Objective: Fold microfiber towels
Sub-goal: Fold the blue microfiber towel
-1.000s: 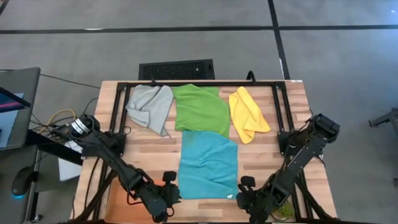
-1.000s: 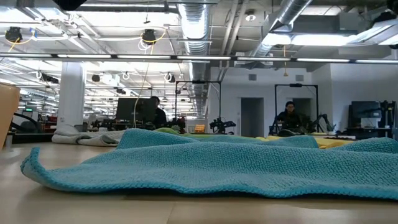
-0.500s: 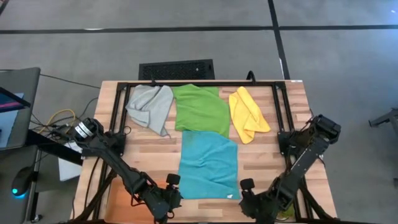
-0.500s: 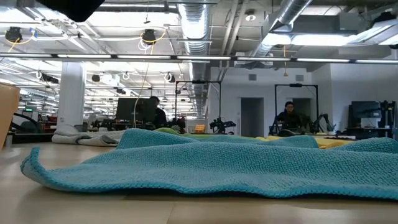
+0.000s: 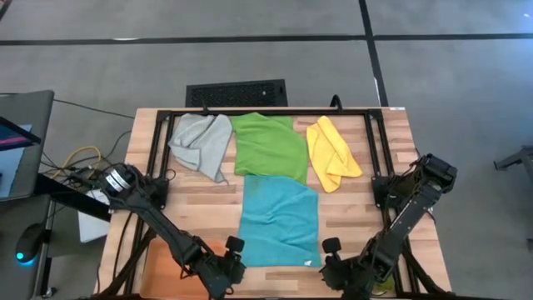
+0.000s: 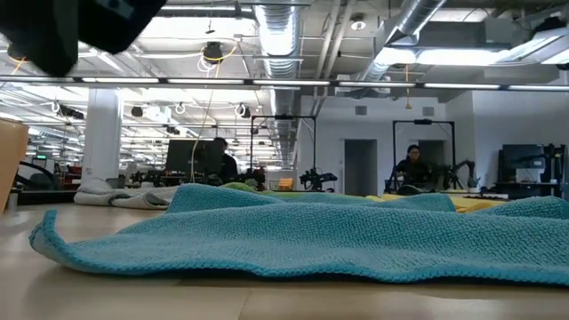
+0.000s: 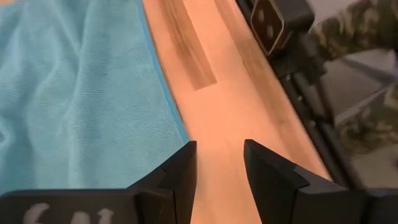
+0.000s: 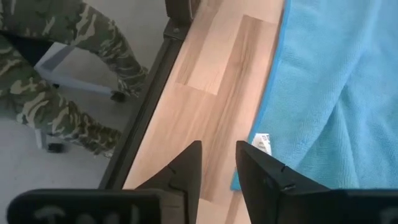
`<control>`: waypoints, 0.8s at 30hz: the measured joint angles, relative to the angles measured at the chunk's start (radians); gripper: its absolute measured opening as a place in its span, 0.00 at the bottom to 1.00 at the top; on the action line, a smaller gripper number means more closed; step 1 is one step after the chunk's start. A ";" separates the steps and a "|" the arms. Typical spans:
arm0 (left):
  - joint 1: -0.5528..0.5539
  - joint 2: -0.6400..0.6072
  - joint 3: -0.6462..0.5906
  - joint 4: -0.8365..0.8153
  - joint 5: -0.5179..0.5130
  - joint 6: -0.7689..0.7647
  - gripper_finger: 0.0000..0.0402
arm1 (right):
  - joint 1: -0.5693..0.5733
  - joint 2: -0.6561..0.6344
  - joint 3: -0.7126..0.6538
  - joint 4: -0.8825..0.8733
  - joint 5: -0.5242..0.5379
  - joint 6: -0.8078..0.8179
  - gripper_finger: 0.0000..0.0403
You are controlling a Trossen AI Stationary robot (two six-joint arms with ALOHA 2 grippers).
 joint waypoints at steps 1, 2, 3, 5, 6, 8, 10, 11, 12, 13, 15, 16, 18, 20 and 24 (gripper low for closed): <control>0.000 0.010 0.000 0.000 -0.009 0.016 0.31 | 0.000 0.000 0.000 0.000 -0.001 0.002 0.30; 0.000 0.015 0.000 0.004 -0.017 0.027 0.31 | 0.000 0.000 0.000 0.000 -0.002 0.002 0.30; 0.000 0.019 0.000 0.003 -0.029 0.035 0.31 | 0.000 0.000 0.000 0.002 -0.002 0.002 0.30; 0.004 0.027 0.001 0.002 -0.037 0.039 0.31 | 0.000 0.000 0.000 0.005 -0.002 0.002 0.30; 0.005 0.028 0.001 -0.006 -0.038 0.039 0.31 | 0.000 0.000 0.000 0.004 -0.002 0.002 0.30; 0.009 0.028 0.001 -0.012 -0.036 0.038 0.31 | 0.000 0.000 0.000 0.004 -0.002 0.002 0.31; 0.013 0.028 0.001 -0.007 -0.038 0.038 0.31 | 0.000 0.000 0.000 0.004 -0.003 0.003 0.30; 0.016 0.028 0.003 -0.004 -0.042 0.039 0.31 | 0.000 0.000 0.000 0.004 -0.003 0.003 0.30; 0.020 0.029 0.012 -0.010 -0.042 0.037 0.31 | 0.000 0.000 0.000 0.004 -0.003 0.003 0.30; 0.025 0.029 0.023 -0.009 -0.040 0.021 0.31 | 0.000 0.000 0.000 0.004 -0.003 0.003 0.31; 0.041 0.027 0.040 -0.006 -0.024 -0.054 0.31 | 0.000 0.000 0.000 0.005 -0.003 0.003 0.31; 0.048 0.027 0.046 -0.018 -0.013 -0.091 0.31 | 0.000 0.000 0.000 0.005 -0.003 0.003 0.31; 0.056 0.028 0.063 -0.060 0.013 -0.141 0.31 | 0.000 0.000 0.000 0.013 -0.003 0.003 0.30; 0.059 0.029 0.079 -0.079 0.038 -0.150 0.31 | 0.000 0.000 0.000 0.015 -0.003 0.003 0.31; 0.066 0.039 0.155 -0.188 0.119 -0.156 0.30 | 0.000 0.000 0.000 0.015 -0.006 0.003 0.30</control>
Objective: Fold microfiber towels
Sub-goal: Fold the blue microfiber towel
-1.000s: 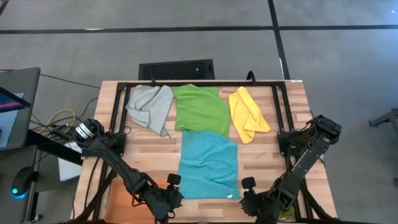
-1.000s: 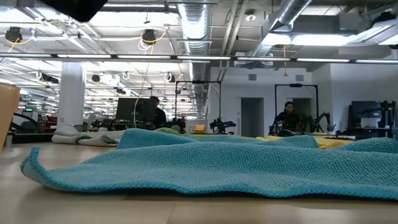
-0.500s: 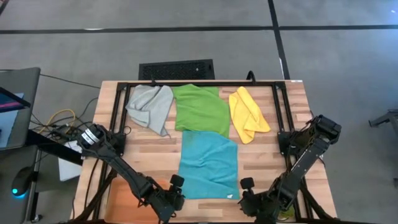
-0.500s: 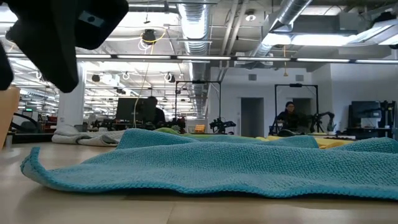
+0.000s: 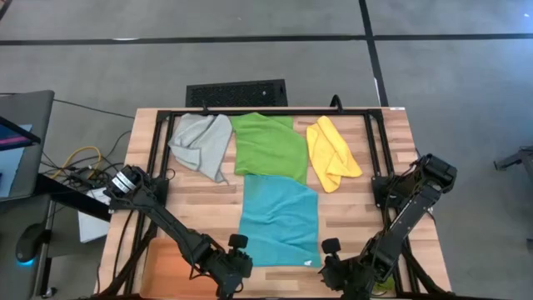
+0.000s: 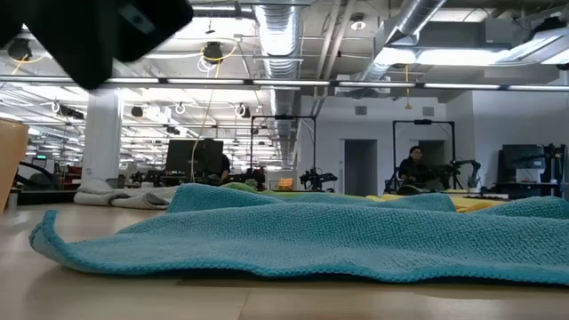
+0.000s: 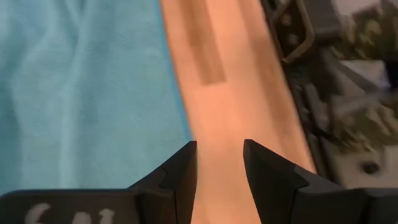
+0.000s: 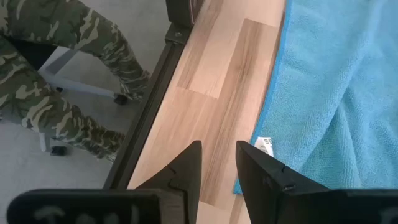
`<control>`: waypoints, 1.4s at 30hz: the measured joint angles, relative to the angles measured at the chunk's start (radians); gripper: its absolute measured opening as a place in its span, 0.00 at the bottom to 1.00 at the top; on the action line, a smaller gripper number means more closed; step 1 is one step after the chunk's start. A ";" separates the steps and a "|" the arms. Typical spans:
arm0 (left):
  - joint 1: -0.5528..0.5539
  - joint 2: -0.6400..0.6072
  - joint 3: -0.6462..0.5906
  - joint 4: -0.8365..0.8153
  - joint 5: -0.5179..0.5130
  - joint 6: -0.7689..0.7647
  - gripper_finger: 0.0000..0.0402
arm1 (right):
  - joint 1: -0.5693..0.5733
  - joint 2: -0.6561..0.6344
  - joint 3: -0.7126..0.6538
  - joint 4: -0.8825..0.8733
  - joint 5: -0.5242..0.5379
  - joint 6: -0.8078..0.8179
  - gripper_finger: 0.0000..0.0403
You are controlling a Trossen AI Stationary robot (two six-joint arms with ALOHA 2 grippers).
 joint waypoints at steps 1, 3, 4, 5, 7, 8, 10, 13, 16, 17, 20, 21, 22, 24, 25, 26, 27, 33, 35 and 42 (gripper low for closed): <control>0.002 0.002 0.024 -0.020 0.011 -0.007 0.29 | 0.000 0.000 0.000 0.000 -0.001 0.000 0.30; 0.002 0.002 0.046 -0.076 0.013 -0.026 0.28 | 0.000 0.000 0.000 0.001 -0.001 0.000 0.31; 0.002 0.003 0.046 -0.095 0.015 -0.041 0.28 | 0.000 0.000 0.000 0.001 -0.002 0.000 0.31; 0.002 0.006 0.046 -0.100 0.016 -0.054 0.28 | 0.000 0.000 0.000 0.001 -0.002 0.000 0.31; 0.005 0.007 0.046 -0.107 0.022 -0.072 0.27 | 0.000 0.000 0.000 0.004 -0.005 0.000 0.30; 0.005 0.006 0.046 -0.111 0.022 -0.075 0.27 | 0.000 0.000 0.000 0.003 -0.005 0.000 0.30; 0.006 0.013 0.046 -0.113 0.022 -0.080 0.27 | 0.002 0.000 0.000 0.003 -0.005 0.000 0.31; 0.007 0.028 0.044 -0.120 0.032 -0.079 0.27 | 0.003 0.000 0.000 0.001 -0.005 0.000 0.30; 0.017 0.038 0.046 -0.107 0.053 -0.087 0.27 | 0.002 0.000 0.000 -0.003 -0.005 0.000 0.31; 0.017 0.038 0.046 -0.112 0.055 -0.091 0.27 | 0.002 0.000 0.000 -0.003 -0.005 0.000 0.31; 0.025 0.038 0.046 -0.117 0.044 -0.087 0.27 | 0.002 0.000 0.000 -0.005 -0.005 0.000 0.30; 0.029 0.038 0.046 -0.123 0.041 -0.087 0.27 | 0.002 0.000 0.000 -0.005 -0.005 0.000 0.30; 0.033 0.038 0.046 -0.130 0.037 -0.088 0.27 | 0.002 0.000 0.000 -0.005 -0.005 0.000 0.30; 0.041 0.038 0.046 -0.138 0.038 -0.092 0.27 | 0.002 0.000 0.000 -0.005 -0.005 0.000 0.31; 0.047 0.047 0.046 -0.141 0.041 -0.096 0.27 | 0.002 0.000 0.000 -0.005 -0.005 0.000 0.31; 0.052 0.054 0.046 -0.138 0.051 -0.100 0.27 | 0.002 0.000 0.000 -0.005 -0.006 0.000 0.31; 0.053 0.059 0.045 -0.145 0.058 -0.100 0.27 | 0.002 0.000 0.000 -0.004 -0.006 0.000 0.30; 0.062 0.123 0.051 -0.177 0.154 -0.078 0.27 | 0.002 0.000 0.000 -0.010 -0.006 0.000 0.30; 0.062 0.139 0.061 -0.189 0.161 -0.054 0.27 | 0.001 0.000 0.000 -0.011 -0.006 0.000 0.30; 0.061 0.153 0.086 -0.196 0.134 -0.031 0.27 | -0.001 -0.001 0.000 -0.016 -0.006 0.000 0.30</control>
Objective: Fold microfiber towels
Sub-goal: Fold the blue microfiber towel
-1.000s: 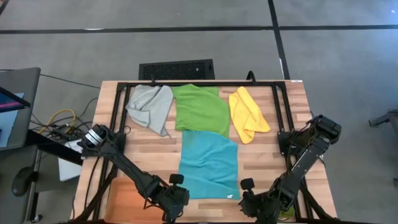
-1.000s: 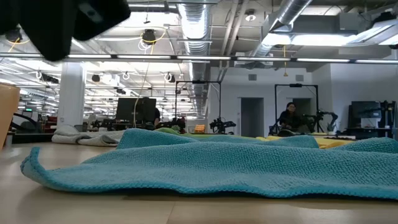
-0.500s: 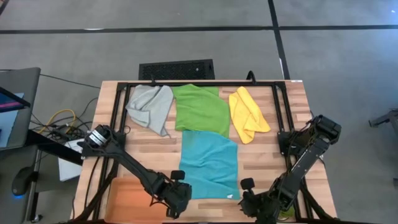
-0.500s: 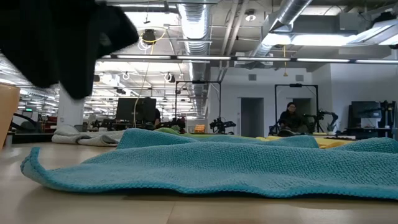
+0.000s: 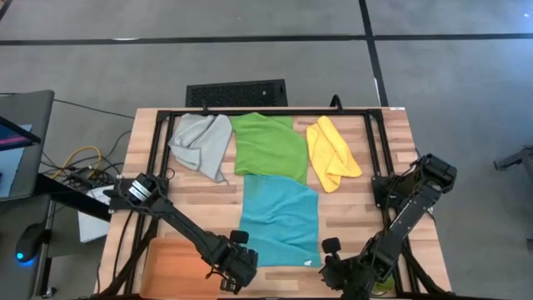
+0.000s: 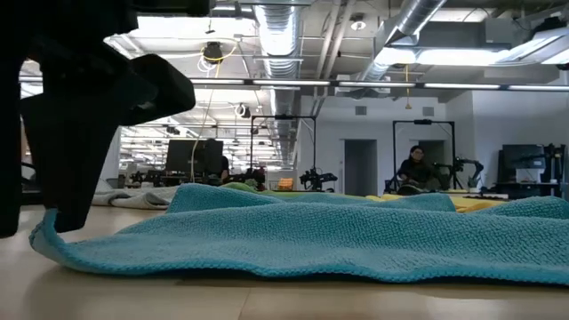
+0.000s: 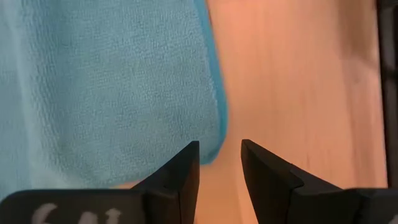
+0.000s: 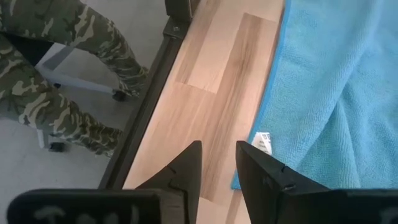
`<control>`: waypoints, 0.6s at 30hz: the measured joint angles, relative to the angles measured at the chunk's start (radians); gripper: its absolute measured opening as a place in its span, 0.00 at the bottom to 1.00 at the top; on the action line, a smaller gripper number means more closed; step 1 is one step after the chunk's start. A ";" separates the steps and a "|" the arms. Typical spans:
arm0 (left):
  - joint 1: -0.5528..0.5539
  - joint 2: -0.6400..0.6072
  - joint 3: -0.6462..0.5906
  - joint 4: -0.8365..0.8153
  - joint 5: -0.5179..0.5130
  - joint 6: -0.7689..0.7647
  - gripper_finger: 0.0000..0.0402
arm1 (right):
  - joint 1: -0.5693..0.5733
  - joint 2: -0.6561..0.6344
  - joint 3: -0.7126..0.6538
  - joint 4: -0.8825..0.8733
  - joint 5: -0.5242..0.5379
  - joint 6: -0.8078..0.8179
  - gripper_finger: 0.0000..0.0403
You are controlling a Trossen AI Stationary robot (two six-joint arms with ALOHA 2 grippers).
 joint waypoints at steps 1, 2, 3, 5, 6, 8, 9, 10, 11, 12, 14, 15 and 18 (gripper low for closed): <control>0.000 0.000 0.001 0.005 0.000 -0.001 0.27 | 0.000 0.000 0.000 0.000 0.000 0.000 0.31; 0.000 0.000 0.001 0.003 0.000 -0.005 0.27 | 0.000 0.000 0.000 0.002 0.000 0.000 0.31; 0.000 0.000 0.001 -0.001 0.000 -0.009 0.27 | 0.000 0.000 0.000 0.003 0.000 0.000 0.31; 0.000 0.000 0.000 0.000 -0.002 -0.010 0.27 | 0.000 0.000 0.000 0.004 0.000 0.000 0.30; -0.001 0.000 -0.002 0.001 -0.003 -0.010 0.27 | 0.000 0.000 0.000 0.004 0.000 0.000 0.30; -0.001 0.000 -0.012 0.000 -0.012 -0.011 0.27 | 0.003 0.000 0.000 0.004 0.000 0.000 0.30; -0.001 0.000 -0.016 0.000 -0.025 -0.013 0.27 | 0.003 0.000 0.000 0.004 0.000 0.000 0.30; -0.001 0.000 -0.017 -0.002 -0.039 -0.013 0.27 | 0.003 0.000 0.000 0.004 0.000 0.000 0.30; -0.002 0.000 -0.017 -0.003 -0.044 -0.013 0.27 | 0.003 0.000 0.000 0.004 0.000 0.000 0.30; -0.002 0.000 -0.017 -0.003 -0.044 -0.013 0.27 | 0.003 0.000 0.000 0.004 0.000 0.000 0.30; -0.002 0.000 -0.017 -0.004 -0.044 -0.013 0.27 | 0.003 0.000 0.000 0.004 0.000 0.000 0.30; -0.002 0.000 -0.017 -0.004 -0.044 -0.013 0.27 | 0.003 0.000 0.000 0.004 0.000 0.000 0.30; -0.002 0.000 -0.017 -0.005 -0.028 -0.014 0.22 | 0.003 0.000 0.000 0.004 0.000 0.000 0.30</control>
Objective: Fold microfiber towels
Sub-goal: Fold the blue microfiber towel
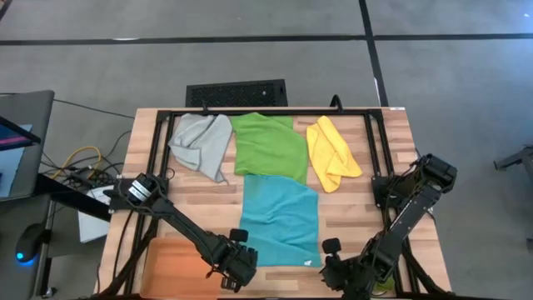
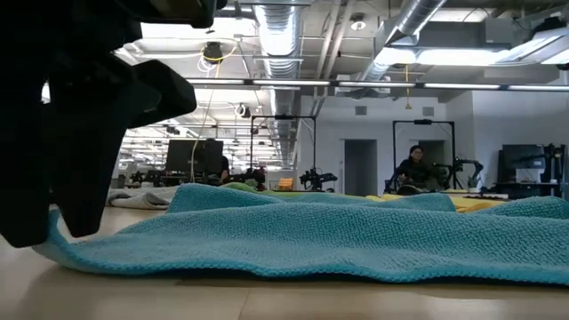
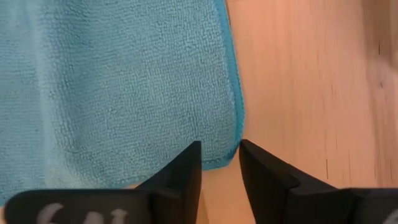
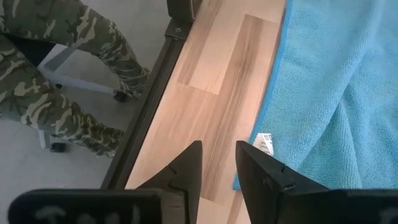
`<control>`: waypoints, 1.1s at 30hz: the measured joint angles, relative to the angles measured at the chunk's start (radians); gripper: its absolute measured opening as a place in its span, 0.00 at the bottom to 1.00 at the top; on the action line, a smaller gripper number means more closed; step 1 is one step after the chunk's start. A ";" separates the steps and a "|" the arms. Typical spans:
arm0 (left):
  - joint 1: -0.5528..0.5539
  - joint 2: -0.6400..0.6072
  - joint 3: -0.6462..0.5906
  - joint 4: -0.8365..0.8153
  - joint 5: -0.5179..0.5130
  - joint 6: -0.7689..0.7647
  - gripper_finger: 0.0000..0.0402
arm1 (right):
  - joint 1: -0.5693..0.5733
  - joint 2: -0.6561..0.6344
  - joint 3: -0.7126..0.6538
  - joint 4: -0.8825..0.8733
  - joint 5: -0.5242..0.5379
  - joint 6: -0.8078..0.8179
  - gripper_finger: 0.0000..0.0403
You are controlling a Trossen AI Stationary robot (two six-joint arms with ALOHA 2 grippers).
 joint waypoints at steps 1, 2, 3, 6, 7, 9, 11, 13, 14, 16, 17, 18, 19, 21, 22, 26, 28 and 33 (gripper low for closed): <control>0.000 0.000 0.000 0.000 0.011 -0.003 0.20 | 0.000 0.000 0.000 0.000 0.000 0.000 0.30; 0.000 0.000 0.000 0.000 0.020 -0.009 0.17 | 0.000 0.000 0.000 0.000 0.000 0.000 0.30; 0.000 0.000 0.000 0.000 0.022 -0.016 0.14 | 0.000 0.000 0.000 0.000 0.000 0.000 0.30; 0.000 0.000 0.000 0.000 0.032 -0.029 0.04 | 0.000 0.000 0.000 -0.001 0.000 -0.003 0.30; 0.000 0.000 0.000 0.000 0.040 -0.030 0.02 | 0.000 0.000 0.000 0.000 0.000 -0.005 0.30; 0.000 0.000 0.000 0.001 0.042 -0.037 0.02 | 0.000 0.000 0.000 -0.001 0.001 -0.006 0.30; 0.000 0.000 0.000 0.005 0.016 -0.065 0.01 | 0.000 0.000 0.000 -0.001 0.008 -0.008 0.30; 0.001 0.000 0.007 0.000 -0.007 -0.100 0.01 | 0.000 0.000 0.000 -0.003 0.021 -0.011 0.30; 0.003 0.000 0.016 0.000 -0.012 -0.113 0.00 | 0.000 0.000 0.000 -0.004 0.028 -0.024 0.30; 0.010 -0.001 0.035 0.000 -0.013 -0.136 0.00 | 0.000 0.000 0.000 -0.004 0.047 -0.052 0.30; 0.014 -0.001 0.045 -0.002 -0.014 -0.143 0.00 | 0.000 0.000 0.000 -0.004 0.060 -0.062 0.30; 0.017 -0.001 0.060 -0.007 -0.015 -0.144 0.00 | -0.001 0.000 0.000 -0.003 0.071 -0.071 0.30; 0.020 -0.001 0.076 -0.012 -0.016 -0.145 0.00 | -0.002 0.000 0.000 -0.003 0.083 -0.078 0.30; 0.023 -0.001 0.110 -0.020 -0.043 -0.146 0.00 | -0.004 0.000 0.000 -0.002 0.090 -0.079 0.30; 0.022 -0.001 0.128 -0.033 -0.063 -0.146 0.00 | -0.005 0.000 0.000 0.000 0.092 -0.079 0.30; 0.022 -0.001 0.218 -0.136 -0.136 -0.150 0.00 | -0.008 0.000 0.001 0.010 0.112 -0.079 0.30; 0.022 -0.002 0.260 -0.197 -0.169 -0.164 0.00 | -0.008 0.000 0.001 0.010 0.115 -0.079 0.30; 0.026 -0.002 0.340 -0.276 -0.219 -0.176 0.00 | -0.030 0.000 0.001 0.012 0.156 -0.035 0.30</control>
